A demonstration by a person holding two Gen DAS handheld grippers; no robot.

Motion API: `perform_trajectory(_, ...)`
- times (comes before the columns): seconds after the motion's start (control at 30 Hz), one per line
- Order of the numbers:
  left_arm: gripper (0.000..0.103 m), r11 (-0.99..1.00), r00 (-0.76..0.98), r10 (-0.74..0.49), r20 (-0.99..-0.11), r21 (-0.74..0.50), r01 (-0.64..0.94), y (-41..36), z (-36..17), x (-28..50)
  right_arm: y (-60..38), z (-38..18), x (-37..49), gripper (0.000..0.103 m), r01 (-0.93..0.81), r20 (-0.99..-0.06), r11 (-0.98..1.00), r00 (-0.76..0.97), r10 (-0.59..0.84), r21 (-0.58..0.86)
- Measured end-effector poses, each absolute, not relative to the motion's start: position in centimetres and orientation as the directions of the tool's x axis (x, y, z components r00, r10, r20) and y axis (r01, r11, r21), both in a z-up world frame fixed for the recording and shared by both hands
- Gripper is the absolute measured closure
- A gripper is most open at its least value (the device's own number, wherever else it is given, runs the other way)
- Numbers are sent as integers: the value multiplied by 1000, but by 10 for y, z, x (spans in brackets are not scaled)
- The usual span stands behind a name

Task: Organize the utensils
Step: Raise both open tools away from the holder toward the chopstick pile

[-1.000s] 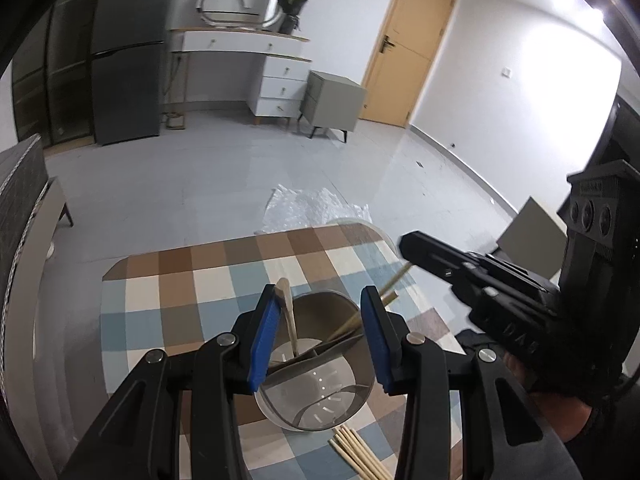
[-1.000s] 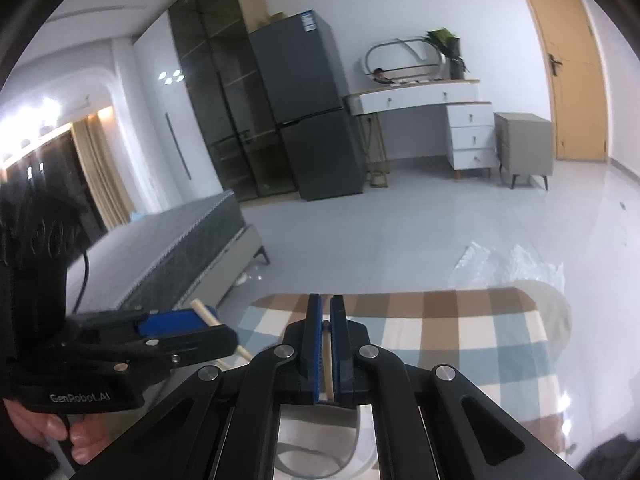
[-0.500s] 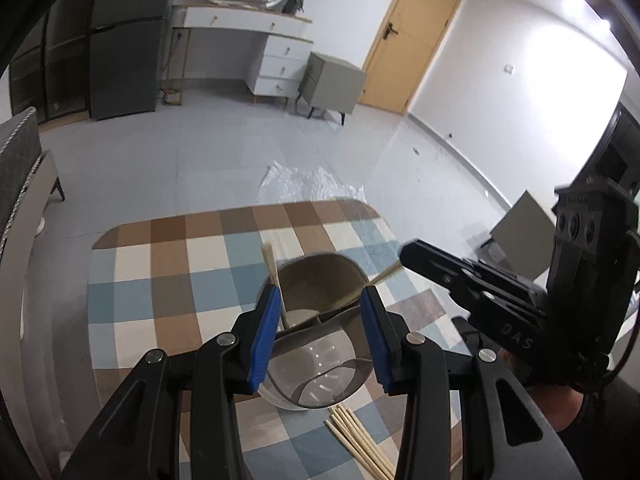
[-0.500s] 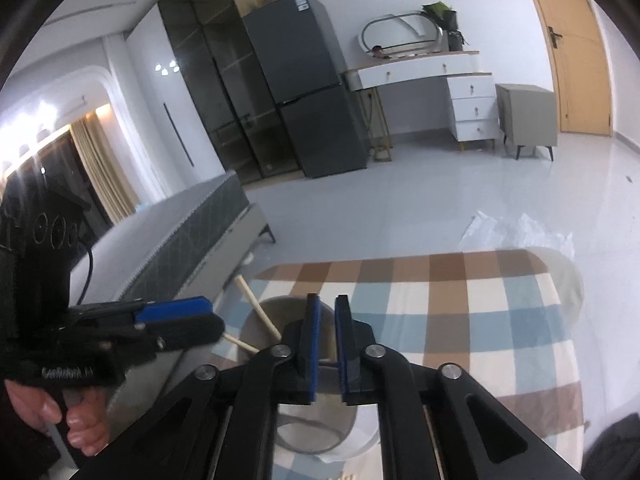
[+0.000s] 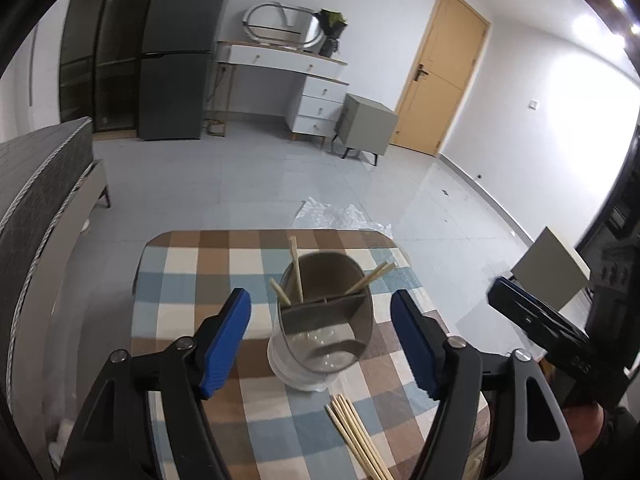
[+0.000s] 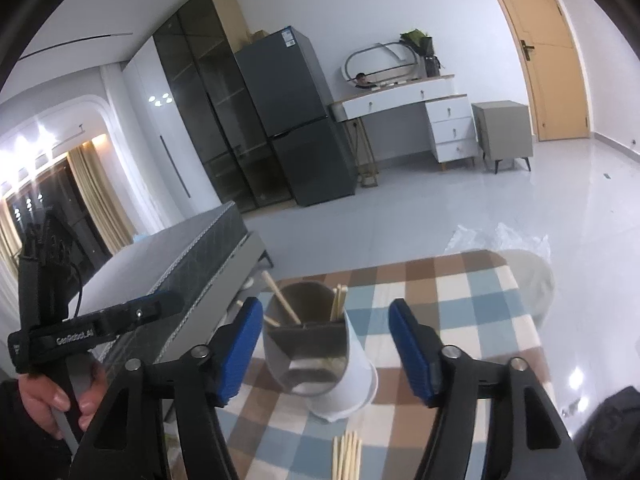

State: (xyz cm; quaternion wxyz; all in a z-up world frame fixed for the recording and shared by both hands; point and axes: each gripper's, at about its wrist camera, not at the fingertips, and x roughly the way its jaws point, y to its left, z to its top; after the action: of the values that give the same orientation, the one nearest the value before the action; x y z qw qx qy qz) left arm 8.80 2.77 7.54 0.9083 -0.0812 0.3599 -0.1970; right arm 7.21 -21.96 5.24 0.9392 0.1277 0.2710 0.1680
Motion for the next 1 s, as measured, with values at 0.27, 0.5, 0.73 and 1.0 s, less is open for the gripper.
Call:
perform_trajectory(0.27,20,924,710,-382,-591,-261,279,20,66,50,-226,33,29,22,-214,-482,915,796,367,342)
perform_trajectory(0.5,15,931,721,-361,-592,-280,236,19,43,31,-220,12,5,14,-221,-505,922,783,362,319)
perform_trajectory(0.73,13,943,719,-321,-616,-276,184,16,16,23,-218,-17,-6,10,-205,-564,931,749,348,302)
perform_trajectory(1.0,13,961,672,-264,-692,-247,124,21,-27,23,-215,-58,6,11,-174,-684,937,645,341,303)
